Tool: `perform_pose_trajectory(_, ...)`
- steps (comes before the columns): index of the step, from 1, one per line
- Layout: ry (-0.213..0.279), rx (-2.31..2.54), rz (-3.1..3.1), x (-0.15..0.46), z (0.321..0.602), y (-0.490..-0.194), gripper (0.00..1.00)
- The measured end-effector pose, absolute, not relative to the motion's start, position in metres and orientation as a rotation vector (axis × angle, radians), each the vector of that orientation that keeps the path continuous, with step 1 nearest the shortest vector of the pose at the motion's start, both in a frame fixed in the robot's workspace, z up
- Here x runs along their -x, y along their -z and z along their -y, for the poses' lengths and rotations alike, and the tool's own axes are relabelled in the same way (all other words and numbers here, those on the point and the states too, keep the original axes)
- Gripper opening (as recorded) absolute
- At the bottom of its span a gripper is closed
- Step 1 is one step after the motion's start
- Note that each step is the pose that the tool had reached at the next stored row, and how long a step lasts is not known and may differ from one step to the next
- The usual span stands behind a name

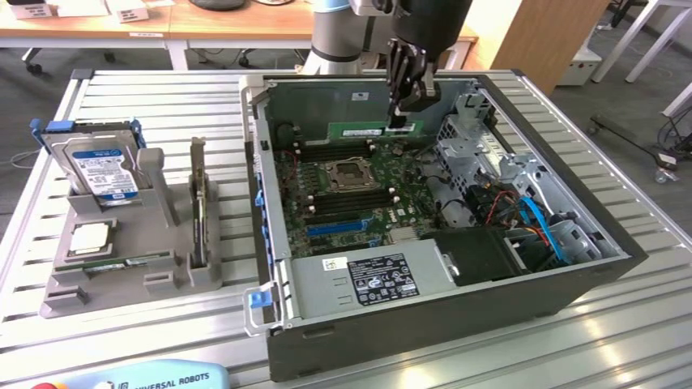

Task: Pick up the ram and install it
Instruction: 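Insert the ram into the slot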

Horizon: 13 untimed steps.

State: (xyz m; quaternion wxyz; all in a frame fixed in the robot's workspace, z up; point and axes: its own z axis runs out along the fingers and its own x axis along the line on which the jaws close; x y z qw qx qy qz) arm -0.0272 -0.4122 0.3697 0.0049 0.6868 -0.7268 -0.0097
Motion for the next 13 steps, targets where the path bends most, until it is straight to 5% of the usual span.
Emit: perform_pose_trajectory(13, 0.031, -2.151, 2.275, 0.0273, 0.4122, -0.3613, 0.12)
